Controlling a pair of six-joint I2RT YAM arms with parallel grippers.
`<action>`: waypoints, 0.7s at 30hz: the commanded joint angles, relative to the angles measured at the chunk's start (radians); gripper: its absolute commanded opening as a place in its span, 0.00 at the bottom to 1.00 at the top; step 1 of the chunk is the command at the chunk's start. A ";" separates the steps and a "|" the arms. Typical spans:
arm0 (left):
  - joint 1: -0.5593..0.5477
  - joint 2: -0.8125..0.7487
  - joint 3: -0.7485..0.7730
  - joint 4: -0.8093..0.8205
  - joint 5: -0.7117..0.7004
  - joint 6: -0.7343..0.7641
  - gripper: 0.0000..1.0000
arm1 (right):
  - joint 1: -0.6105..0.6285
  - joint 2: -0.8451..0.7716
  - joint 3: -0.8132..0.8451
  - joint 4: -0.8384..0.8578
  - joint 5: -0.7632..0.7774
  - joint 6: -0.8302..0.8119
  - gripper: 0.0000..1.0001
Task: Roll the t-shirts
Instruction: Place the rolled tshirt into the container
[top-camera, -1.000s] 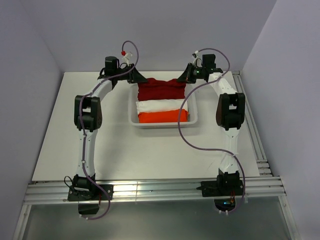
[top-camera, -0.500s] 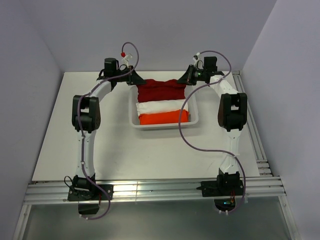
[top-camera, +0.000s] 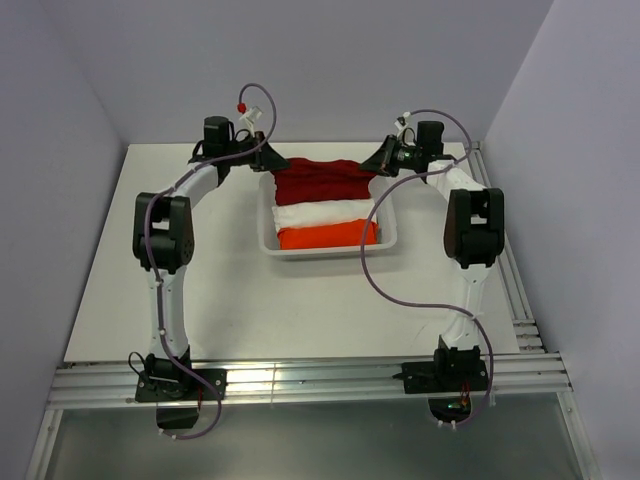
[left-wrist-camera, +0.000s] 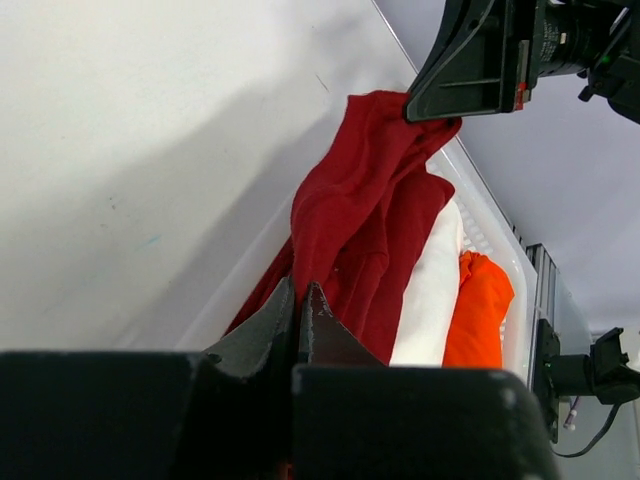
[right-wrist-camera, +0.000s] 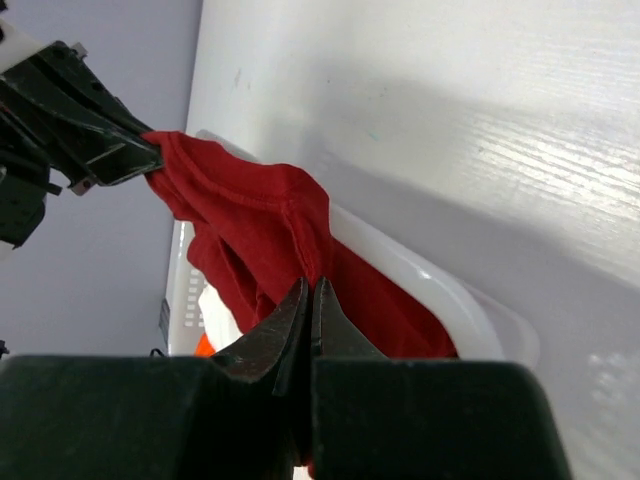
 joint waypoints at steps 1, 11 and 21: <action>0.001 -0.098 -0.045 0.060 -0.027 0.052 0.00 | -0.012 -0.101 -0.031 0.123 -0.039 0.028 0.00; -0.037 -0.192 -0.203 0.062 -0.082 0.197 0.03 | -0.010 -0.151 -0.136 0.152 -0.021 0.014 0.08; -0.066 -0.213 -0.233 0.040 -0.136 0.237 0.13 | 0.010 -0.181 -0.177 0.038 0.048 -0.067 0.15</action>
